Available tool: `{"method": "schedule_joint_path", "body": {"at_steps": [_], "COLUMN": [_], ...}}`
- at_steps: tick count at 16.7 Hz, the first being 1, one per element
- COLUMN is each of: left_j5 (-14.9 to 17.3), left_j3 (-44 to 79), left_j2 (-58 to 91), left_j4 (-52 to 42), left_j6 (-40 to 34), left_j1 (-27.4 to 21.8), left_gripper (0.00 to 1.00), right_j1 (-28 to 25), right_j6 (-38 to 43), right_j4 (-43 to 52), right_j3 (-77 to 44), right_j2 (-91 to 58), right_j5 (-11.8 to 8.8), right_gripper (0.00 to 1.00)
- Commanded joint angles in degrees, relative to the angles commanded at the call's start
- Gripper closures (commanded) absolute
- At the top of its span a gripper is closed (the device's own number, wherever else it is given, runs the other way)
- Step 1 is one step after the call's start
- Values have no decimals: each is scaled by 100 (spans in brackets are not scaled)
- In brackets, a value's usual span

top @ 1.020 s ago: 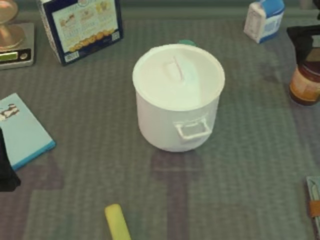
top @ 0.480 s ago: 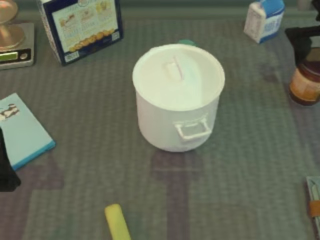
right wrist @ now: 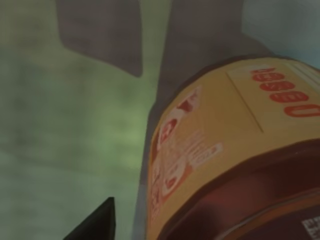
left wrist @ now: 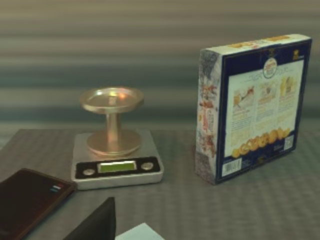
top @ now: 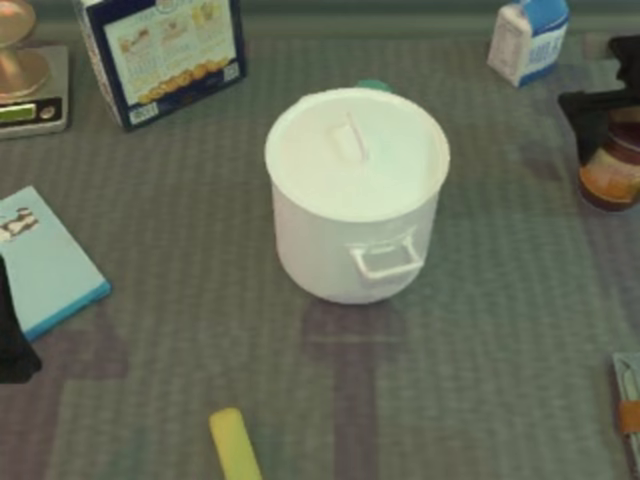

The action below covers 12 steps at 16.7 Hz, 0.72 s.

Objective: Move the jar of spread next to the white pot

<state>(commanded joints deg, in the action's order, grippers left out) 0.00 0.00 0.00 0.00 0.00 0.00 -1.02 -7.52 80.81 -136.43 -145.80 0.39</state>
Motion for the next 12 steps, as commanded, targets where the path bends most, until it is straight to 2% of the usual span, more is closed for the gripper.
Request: {"method": "schedule_joint_path", "body": {"at_steps": [6, 12], "left_j5": [0, 0], "left_j3": [0, 0], "left_j2": [0, 0], "left_j4": [0, 0], "left_j6": [0, 0], "left_j1": [0, 0], "left_gripper": [0, 0], "right_j1": [-1, -1], "right_j6": [2, 2], "right_j4": [-146, -146], "right_j3": [169, 169], "right_j2": [41, 41], "right_j5": [-1, -1], "right_gripper": [0, 45]}}
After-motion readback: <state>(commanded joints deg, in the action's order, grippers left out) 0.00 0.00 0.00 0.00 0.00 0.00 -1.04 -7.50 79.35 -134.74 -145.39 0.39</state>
